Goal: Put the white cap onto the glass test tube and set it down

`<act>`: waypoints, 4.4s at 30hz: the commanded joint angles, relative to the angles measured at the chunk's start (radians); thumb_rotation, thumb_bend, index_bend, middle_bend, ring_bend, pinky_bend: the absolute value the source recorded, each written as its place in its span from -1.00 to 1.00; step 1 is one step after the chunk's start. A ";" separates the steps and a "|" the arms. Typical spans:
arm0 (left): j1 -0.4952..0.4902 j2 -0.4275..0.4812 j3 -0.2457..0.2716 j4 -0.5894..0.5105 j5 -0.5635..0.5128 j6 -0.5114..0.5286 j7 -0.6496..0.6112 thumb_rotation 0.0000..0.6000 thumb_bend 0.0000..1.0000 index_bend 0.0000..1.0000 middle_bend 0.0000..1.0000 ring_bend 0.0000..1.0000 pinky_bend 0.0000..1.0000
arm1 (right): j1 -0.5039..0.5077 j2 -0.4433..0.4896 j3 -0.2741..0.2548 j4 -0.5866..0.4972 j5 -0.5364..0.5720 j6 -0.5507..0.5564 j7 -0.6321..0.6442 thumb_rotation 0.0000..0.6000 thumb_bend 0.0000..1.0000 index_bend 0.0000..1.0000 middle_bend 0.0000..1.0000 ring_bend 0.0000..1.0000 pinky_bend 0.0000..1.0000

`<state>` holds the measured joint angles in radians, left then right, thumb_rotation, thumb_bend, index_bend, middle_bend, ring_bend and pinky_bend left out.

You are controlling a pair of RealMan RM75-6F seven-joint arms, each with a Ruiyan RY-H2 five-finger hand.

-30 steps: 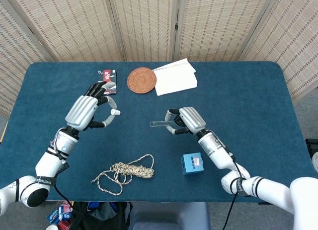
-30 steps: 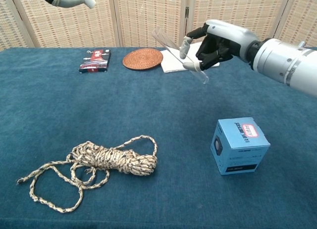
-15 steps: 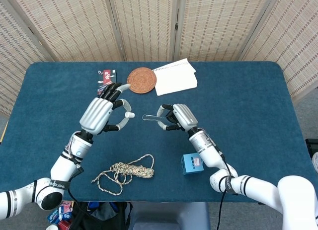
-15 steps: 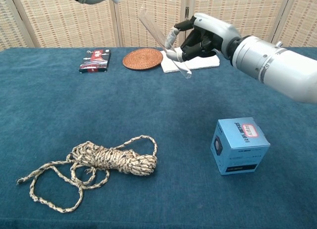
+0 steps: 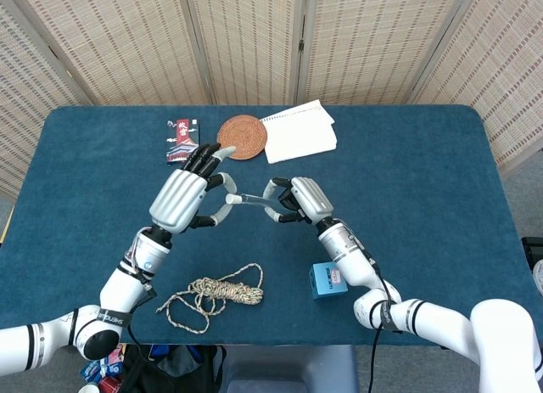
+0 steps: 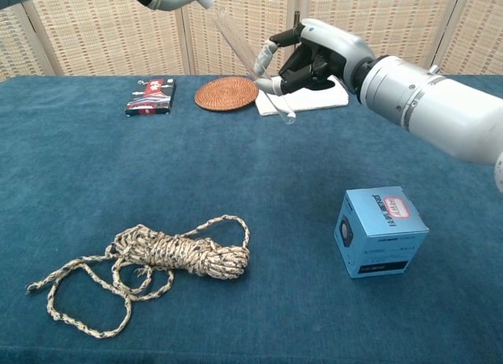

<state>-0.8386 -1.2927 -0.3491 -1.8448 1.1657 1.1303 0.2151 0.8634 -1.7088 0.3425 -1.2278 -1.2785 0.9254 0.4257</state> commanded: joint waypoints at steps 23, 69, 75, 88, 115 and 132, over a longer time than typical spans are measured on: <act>-0.021 -0.033 0.011 0.027 -0.009 -0.002 0.029 1.00 -0.11 0.24 -0.79 -1.00 -1.00 | 0.007 -0.007 0.001 -0.005 0.004 0.003 0.002 1.00 0.19 0.70 1.00 1.00 1.00; -0.042 -0.096 0.041 0.062 -0.010 0.022 0.168 1.00 -0.11 0.27 -0.79 -1.00 -1.00 | 0.023 -0.038 0.015 0.013 0.048 -0.028 -0.014 1.00 0.24 0.78 1.00 1.00 1.00; -0.042 -0.101 0.043 0.065 -0.009 0.024 0.173 1.00 -0.11 0.20 -0.79 -1.00 -1.00 | 0.024 -0.043 0.017 0.014 0.052 -0.028 -0.017 1.00 0.25 0.78 1.00 1.00 1.00; -0.039 -0.061 0.047 0.038 -0.074 -0.015 0.196 1.00 -0.33 -0.86 -0.89 -1.00 -1.00 | 0.014 -0.011 0.005 0.001 0.067 -0.046 -0.066 1.00 0.27 0.78 1.00 1.00 1.00; 0.060 0.080 0.116 0.046 -0.147 -0.052 0.117 1.00 -0.40 -1.00 -1.00 -1.00 -1.00 | 0.059 0.036 -0.100 0.135 0.246 -0.286 -0.379 1.00 0.24 0.78 1.00 1.00 1.00; 0.076 0.074 0.131 0.062 -0.136 -0.061 0.104 1.00 -0.40 -1.00 -1.00 -1.00 -1.00 | 0.086 -0.002 -0.114 0.166 0.379 -0.305 -0.545 1.00 -0.48 -0.04 0.96 1.00 1.00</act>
<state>-0.7633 -1.2188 -0.2178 -1.7835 1.0293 1.0700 0.3190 0.9471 -1.7084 0.2287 -1.0610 -0.9069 0.6208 -0.1117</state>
